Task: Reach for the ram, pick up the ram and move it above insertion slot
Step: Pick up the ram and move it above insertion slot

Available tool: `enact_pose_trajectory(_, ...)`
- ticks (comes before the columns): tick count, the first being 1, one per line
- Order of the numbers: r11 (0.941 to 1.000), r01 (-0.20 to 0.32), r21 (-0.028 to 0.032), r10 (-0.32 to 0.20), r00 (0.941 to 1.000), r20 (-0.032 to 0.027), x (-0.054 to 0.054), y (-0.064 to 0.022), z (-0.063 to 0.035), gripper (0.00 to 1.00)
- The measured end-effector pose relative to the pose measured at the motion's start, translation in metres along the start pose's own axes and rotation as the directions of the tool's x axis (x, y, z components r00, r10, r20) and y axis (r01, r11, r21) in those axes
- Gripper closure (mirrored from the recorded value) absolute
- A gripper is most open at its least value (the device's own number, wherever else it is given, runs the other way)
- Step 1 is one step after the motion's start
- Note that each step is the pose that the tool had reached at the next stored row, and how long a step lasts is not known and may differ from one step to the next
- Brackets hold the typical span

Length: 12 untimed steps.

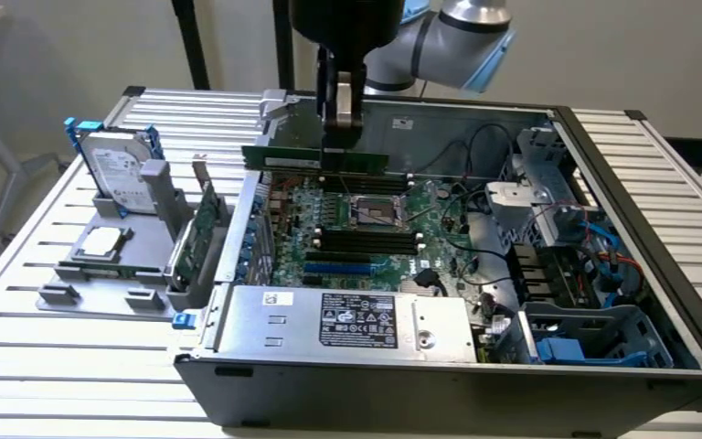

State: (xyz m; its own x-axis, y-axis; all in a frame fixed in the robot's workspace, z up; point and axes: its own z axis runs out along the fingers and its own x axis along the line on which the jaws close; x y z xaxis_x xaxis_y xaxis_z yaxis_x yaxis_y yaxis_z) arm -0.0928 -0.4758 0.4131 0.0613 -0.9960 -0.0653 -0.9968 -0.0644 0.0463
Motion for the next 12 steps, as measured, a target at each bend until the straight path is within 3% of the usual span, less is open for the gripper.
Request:
enact_pose_trajectory(5,1.0000,0.000,0.0001,0.000,1.0000,-0.0001,-0.009,-0.0204,0.0008,0.86)
enact_pose_trajectory(12,1.0000,0.000,-0.0001,0.000,1.0000,-0.0026,-0.031,-0.0411,0.0048,0.86)
